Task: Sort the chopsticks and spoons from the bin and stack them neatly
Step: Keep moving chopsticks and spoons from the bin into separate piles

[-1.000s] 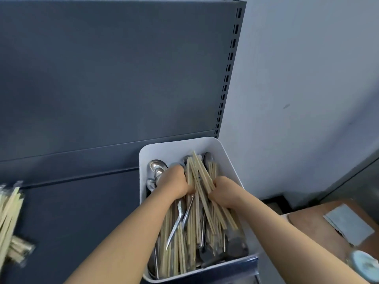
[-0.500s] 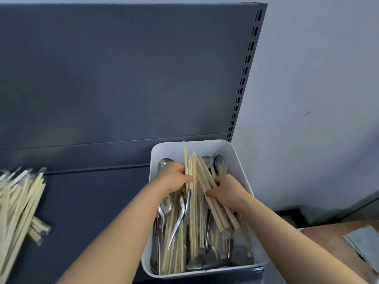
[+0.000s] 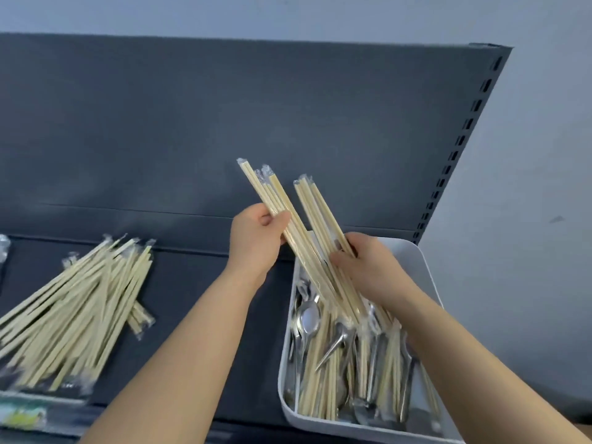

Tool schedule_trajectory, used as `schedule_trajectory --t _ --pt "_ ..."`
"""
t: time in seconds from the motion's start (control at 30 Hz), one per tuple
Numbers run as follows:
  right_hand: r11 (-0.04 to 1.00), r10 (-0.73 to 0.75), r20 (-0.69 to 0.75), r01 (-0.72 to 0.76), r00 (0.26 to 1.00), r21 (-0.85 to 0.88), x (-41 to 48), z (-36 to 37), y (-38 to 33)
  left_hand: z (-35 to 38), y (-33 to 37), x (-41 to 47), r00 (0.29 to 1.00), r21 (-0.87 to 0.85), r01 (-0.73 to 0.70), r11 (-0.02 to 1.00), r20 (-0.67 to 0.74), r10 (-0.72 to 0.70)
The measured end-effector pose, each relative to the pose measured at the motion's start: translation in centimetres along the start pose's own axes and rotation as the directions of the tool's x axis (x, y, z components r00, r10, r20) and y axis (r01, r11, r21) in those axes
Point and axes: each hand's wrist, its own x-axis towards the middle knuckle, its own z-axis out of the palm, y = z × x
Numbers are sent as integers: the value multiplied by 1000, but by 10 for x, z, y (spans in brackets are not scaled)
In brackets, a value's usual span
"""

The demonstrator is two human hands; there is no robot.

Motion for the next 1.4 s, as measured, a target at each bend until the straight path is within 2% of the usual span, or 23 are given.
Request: schedule_trajectory --t 0.17,0.3,0.47,0.63,0.73,0.87,1.07,1.2,1.27,1.33,1.4 --pt "993 -106 83 110 991 -44 12 48 -54 -81 1 3 990 -83 50 995 -124 -60" --pt "989 -133 196 144 971 -39 19 105 -100 -159 -17 12 979 25 104 994 -177 -98" --pt "997 -30 289 48 957 -54 31 197 -138 -255 -45 36 969 206 190 960 -198 -149" --pt "987 124 290 -87 949 -138 45 281 -150 -319 -78 67 972 425 217 879 -181 -153" --pt "973 220 251 -195 943 -120 49 316 -151 -336 -95 82 979 576 200 792 -137 -147" --pt "949 309 187 -288 933 -129 50 338 -148 -345 -106 92 988 653 150 742 -74 -134" --pt "879 365 59 -323 929 -350 51 343 -142 -353 -118 97 991 727 54 684 44 -125" --pt "876 347 67 -298 935 -379 48 343 -142 -356 -123 99 991 763 9 646 82 -110" --pt "888 318 52 -278 947 -367 46 338 -144 -355 -119 99 994 815 -19 579 79 -79" --pt "892 261 29 -230 965 -390 43 328 -148 -351 -111 97 996 864 -73 499 89 -8" --pt "893 188 -2 -172 982 -415 39 315 -152 -343 -101 92 988 862 -155 483 133 80"
